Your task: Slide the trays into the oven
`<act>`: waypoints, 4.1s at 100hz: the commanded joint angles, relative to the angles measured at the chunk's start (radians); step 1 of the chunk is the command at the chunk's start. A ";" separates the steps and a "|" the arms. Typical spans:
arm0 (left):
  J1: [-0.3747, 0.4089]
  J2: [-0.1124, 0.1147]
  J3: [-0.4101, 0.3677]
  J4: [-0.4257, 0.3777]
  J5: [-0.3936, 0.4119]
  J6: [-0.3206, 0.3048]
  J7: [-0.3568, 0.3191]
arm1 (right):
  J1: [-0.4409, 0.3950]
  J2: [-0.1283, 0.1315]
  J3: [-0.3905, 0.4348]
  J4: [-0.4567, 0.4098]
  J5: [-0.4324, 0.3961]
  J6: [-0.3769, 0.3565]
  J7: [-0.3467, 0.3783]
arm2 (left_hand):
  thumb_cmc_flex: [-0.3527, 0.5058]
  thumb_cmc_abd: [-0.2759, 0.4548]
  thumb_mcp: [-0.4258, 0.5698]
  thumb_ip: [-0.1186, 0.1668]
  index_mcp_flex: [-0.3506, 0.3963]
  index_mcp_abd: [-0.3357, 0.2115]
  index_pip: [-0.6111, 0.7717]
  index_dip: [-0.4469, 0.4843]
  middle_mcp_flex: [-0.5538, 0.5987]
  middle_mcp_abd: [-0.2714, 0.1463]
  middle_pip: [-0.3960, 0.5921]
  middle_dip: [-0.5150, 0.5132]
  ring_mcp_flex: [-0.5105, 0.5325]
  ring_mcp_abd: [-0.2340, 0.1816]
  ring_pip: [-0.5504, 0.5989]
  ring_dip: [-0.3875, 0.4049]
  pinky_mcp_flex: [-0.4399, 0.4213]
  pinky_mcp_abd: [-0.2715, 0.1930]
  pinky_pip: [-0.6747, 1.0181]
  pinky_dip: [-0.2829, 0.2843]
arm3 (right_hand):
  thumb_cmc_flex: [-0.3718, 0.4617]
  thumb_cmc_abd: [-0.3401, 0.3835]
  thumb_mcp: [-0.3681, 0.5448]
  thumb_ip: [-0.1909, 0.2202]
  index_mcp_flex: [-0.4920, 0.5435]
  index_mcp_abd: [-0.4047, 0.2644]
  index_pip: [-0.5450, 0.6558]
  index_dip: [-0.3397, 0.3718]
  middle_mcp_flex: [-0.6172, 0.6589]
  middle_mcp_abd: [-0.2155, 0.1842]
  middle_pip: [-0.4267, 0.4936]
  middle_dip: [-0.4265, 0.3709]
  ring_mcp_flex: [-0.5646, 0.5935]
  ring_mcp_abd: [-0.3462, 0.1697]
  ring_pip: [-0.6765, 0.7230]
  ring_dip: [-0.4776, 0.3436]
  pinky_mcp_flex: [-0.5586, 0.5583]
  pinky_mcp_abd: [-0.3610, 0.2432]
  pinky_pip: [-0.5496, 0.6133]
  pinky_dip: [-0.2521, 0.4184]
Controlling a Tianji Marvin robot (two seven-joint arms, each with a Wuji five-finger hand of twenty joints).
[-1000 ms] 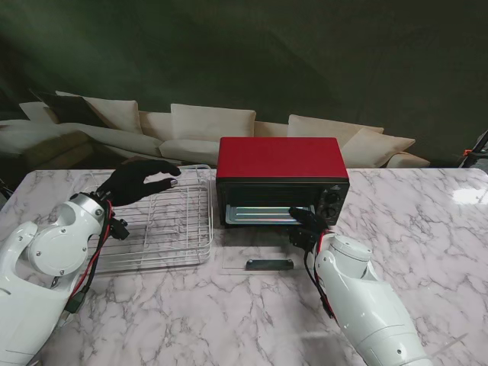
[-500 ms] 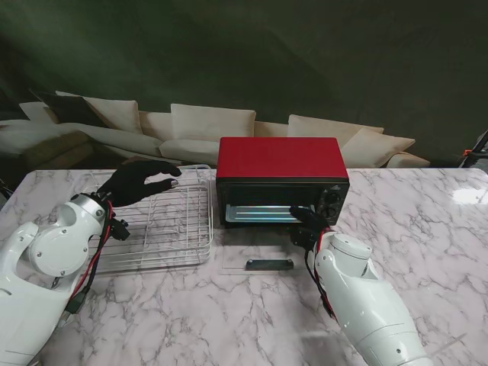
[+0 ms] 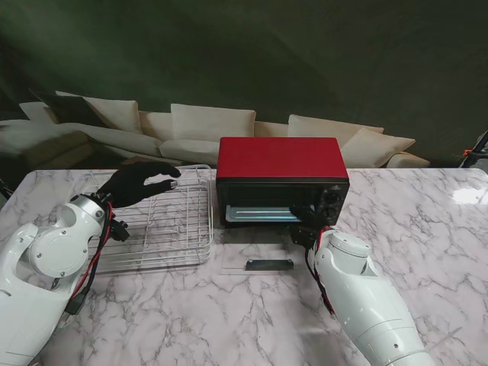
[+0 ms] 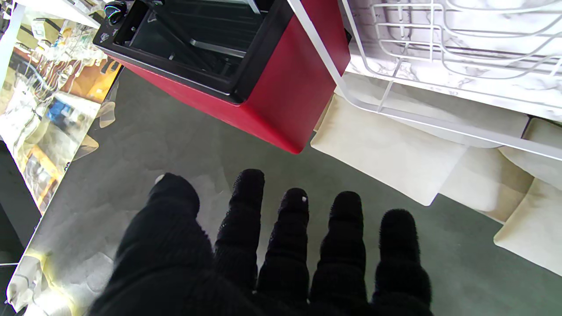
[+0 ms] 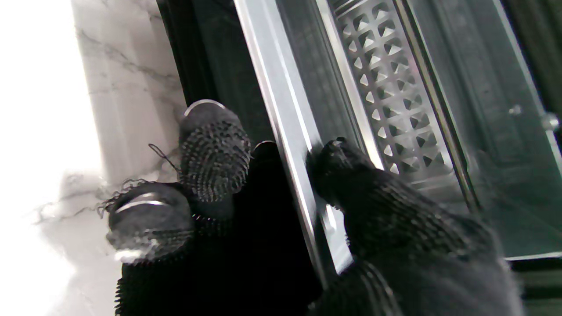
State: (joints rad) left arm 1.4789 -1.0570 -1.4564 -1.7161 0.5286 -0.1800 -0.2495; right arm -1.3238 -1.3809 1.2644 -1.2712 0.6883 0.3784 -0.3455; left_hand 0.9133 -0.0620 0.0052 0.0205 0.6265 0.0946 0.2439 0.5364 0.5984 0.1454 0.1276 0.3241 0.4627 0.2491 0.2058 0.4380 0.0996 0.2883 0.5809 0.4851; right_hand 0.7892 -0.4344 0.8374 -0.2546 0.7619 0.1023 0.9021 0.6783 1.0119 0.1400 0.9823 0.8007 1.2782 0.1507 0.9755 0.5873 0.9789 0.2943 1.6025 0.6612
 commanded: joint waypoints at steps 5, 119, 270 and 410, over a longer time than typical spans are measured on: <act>0.001 -0.001 0.001 0.002 0.000 0.001 -0.011 | 0.014 -0.004 0.003 0.015 0.001 -0.011 -0.008 | 0.009 0.048 -0.025 -0.016 0.025 0.010 -0.010 -0.012 0.013 0.006 -0.004 0.002 0.017 0.006 0.001 0.011 -0.016 0.025 -0.029 0.025 | 0.058 0.113 0.095 0.067 0.069 -0.371 0.117 0.054 -0.020 -0.037 0.005 0.006 0.000 0.026 -0.004 0.017 -0.024 -0.004 0.008 0.016; 0.000 -0.002 -0.003 0.005 0.001 -0.001 -0.006 | -0.102 0.034 0.101 -0.100 0.008 0.104 0.075 | 0.011 0.045 -0.025 -0.015 0.025 0.010 -0.009 -0.010 0.013 0.007 -0.003 0.002 0.017 0.004 0.001 0.011 -0.016 0.024 -0.029 0.025 | -0.333 0.046 -0.232 0.162 -0.392 -0.014 -0.288 -0.208 -0.554 0.012 -0.143 -0.221 -0.583 0.043 -0.262 -0.036 -0.571 0.034 -0.378 -0.035; 0.045 -0.012 -0.006 -0.013 0.011 -0.017 0.055 | -0.565 0.231 0.207 -0.766 -0.960 -0.100 0.331 | 0.014 0.058 -0.025 -0.016 0.026 0.015 -0.009 -0.006 0.017 0.011 -0.002 0.004 0.016 0.008 0.002 0.013 -0.020 0.025 -0.027 0.026 | -0.301 0.269 -0.580 0.217 -0.204 -0.111 -0.437 -0.212 -0.559 -0.041 -0.506 -0.462 -0.784 -0.041 -0.765 -0.244 -0.893 -0.011 -0.809 -0.149; 0.150 -0.031 -0.031 -0.035 0.049 -0.042 0.171 | -0.075 0.298 -0.258 -0.396 -1.259 -0.146 0.558 | 0.012 0.067 -0.027 -0.018 0.030 0.024 -0.015 -0.017 0.030 0.019 -0.004 0.006 0.019 0.017 0.005 0.016 -0.022 0.032 -0.026 0.027 | -0.371 0.278 -0.510 0.212 -0.088 -0.008 -0.477 -0.235 -0.425 -0.014 -0.445 -0.465 -0.689 -0.006 -0.663 -0.258 -0.796 -0.126 -0.603 -0.327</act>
State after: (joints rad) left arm 1.6288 -1.0850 -1.4905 -1.7524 0.5796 -0.2220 -0.0654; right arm -1.4166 -1.0763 1.0107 -1.6896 -0.5741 0.2313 0.2109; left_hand 0.9137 -0.0499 0.0054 0.0205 0.6423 0.1053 0.2429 0.5310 0.6125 0.1568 0.1276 0.3241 0.4628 0.2596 0.2058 0.4381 0.0916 0.2900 0.5808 0.4952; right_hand 0.4509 -0.1955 0.3158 -0.0567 0.6726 0.0881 0.4511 0.4627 0.5963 0.1394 0.5509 0.3440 0.6038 0.1615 0.3346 0.3519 0.2077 0.2085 1.0089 0.3638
